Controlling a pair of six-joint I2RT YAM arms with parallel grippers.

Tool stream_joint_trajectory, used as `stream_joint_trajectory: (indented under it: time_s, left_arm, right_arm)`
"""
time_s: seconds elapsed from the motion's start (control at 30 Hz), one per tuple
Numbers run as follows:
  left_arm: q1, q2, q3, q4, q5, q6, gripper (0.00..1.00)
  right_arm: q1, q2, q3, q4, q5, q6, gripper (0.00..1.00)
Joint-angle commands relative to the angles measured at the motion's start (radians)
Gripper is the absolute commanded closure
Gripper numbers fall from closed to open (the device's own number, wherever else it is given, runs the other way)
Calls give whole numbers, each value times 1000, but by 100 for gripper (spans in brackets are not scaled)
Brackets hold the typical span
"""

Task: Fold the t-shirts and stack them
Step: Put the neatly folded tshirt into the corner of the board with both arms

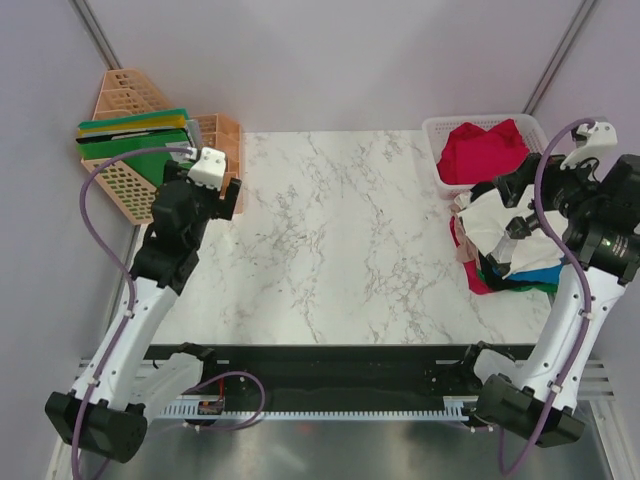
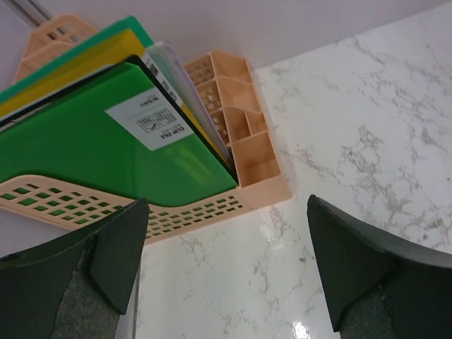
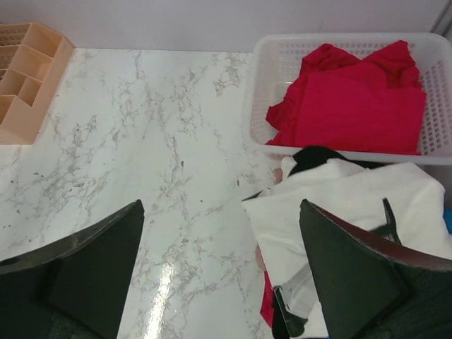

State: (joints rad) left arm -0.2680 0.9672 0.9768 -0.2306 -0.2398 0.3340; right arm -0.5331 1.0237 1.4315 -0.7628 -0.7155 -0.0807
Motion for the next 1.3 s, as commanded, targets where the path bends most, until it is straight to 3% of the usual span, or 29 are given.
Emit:
stream_joint_trajectory:
  time_s: [0.0, 0.23, 0.37, 0.47, 0.57, 0.7, 0.77, 0.83, 0.9, 0.97, 1.07, 1.13, 1.27]
  left_arm:
    - [0, -30, 14, 59, -114, -33, 0]
    - [1, -37, 36, -50, -245, 34, 0]
    - [4, -73, 14, -104, -178, 59, 0]
    - [4, -24, 59, -220, -167, 45, 0]
    - [7, 43, 163, -413, -69, -12, 0]
    - [12, 169, 423, -700, 293, -218, 0]
    - [13, 272, 570, -844, 414, -347, 0]
    - [27, 333, 641, -909, 508, -380, 0]
    - [36, 395, 700, -900, 440, -484, 0]
    - [90, 429, 755, -873, 281, -571, 1]
    - [167, 415, 783, -817, 200, -631, 2]
    - [167, 352, 751, -696, 171, -630, 4]
    - [165, 200, 515, -383, 30, -572, 2]
  right_arm:
    - [100, 70, 94, 33, 20, 39, 2]
    - [563, 402, 319, -181, 492, -4, 2]
    - [701, 525, 372, -191, 709, -53, 2]
    - [745, 622, 411, -191, 709, -47, 2]
    - [765, 679, 446, -196, 709, -39, 2]
    - [766, 687, 443, -196, 754, -45, 2]
    - [766, 676, 434, -193, 758, -44, 2]
    - [766, 653, 422, -190, 772, -45, 2]
    - [768, 632, 393, -175, 781, -50, 2]
    - [766, 598, 359, -164, 786, -53, 2]
    - [768, 572, 322, -150, 791, -60, 2]
    - [768, 566, 297, -139, 794, -60, 2]
    - [768, 564, 242, -115, 803, -68, 2]
